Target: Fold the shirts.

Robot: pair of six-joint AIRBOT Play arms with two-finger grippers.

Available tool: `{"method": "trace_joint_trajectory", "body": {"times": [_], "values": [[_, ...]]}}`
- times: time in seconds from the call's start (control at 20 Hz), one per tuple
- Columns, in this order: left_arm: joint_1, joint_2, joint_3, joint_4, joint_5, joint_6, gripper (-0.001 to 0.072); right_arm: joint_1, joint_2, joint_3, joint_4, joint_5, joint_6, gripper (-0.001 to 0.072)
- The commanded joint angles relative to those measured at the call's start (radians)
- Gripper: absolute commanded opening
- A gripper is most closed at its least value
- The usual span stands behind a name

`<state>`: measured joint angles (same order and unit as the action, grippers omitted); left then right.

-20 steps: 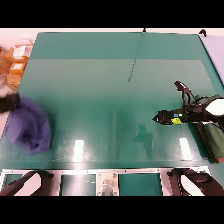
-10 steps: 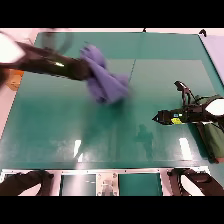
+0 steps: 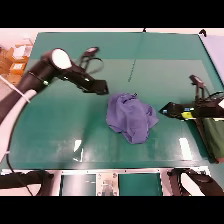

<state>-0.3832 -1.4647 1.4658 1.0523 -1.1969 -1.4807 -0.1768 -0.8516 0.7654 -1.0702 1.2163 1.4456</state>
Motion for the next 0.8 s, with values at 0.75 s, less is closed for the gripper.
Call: {"method": "trace_joint_trajectory", "body": {"times": [0.75], "values": [[-0.055, -0.253, -0.239, -0.593, 0.462, 0.322, 0.0565, -0.011, -0.528, -0.137, 0.349, -0.234, -0.166, 0.0387]]}}
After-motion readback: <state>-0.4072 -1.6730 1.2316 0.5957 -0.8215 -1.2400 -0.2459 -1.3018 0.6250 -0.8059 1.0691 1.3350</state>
